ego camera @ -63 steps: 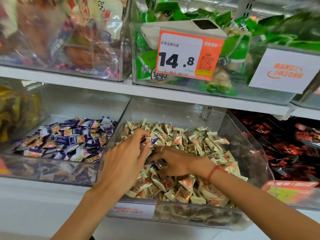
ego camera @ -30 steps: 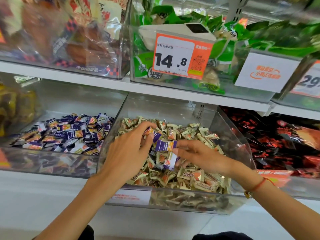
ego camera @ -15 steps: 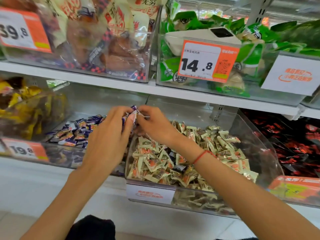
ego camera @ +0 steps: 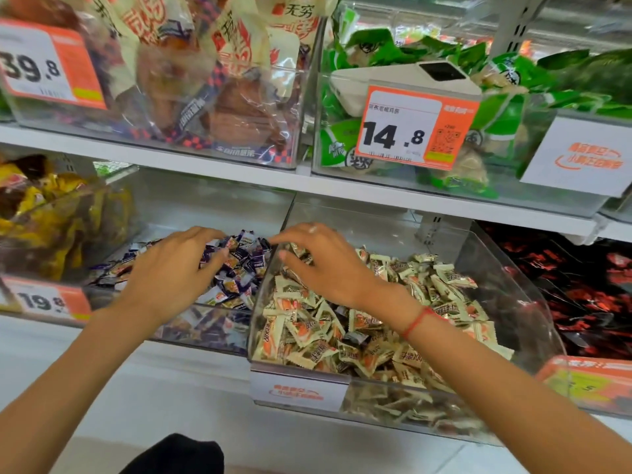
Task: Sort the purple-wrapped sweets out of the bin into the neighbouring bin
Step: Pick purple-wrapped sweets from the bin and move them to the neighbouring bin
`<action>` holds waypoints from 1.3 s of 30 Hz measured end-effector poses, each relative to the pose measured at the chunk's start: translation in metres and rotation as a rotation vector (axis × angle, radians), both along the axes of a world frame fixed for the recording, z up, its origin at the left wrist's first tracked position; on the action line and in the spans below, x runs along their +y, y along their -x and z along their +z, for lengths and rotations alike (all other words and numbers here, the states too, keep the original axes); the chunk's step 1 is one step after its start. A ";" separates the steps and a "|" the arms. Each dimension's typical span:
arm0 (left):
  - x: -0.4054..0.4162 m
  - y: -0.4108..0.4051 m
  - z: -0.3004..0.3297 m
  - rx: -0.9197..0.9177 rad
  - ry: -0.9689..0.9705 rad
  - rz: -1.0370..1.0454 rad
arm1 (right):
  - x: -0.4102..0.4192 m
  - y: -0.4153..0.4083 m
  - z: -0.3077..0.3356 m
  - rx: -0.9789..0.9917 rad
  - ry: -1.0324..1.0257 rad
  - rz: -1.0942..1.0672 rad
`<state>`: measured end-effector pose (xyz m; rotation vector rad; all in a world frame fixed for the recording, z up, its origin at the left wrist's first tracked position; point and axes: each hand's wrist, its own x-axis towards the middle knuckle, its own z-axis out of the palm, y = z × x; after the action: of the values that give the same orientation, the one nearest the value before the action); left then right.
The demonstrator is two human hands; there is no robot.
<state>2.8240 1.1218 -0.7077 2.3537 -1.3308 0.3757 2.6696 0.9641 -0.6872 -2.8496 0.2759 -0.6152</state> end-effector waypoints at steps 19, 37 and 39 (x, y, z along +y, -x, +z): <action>-0.085 0.094 -0.032 -0.152 -0.579 -0.452 | -0.049 0.074 -0.053 0.709 0.307 -0.063; -0.018 0.104 0.015 0.570 0.655 -0.304 | 0.012 0.067 0.016 -0.037 -1.095 0.054; -0.006 0.082 0.012 0.526 0.701 -0.229 | 0.013 0.054 0.019 -0.021 -1.017 0.058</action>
<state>2.7421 1.1155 -0.6952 1.5522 -0.9833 0.1057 2.6160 0.9768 -0.6683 -1.8617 0.3649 -0.3368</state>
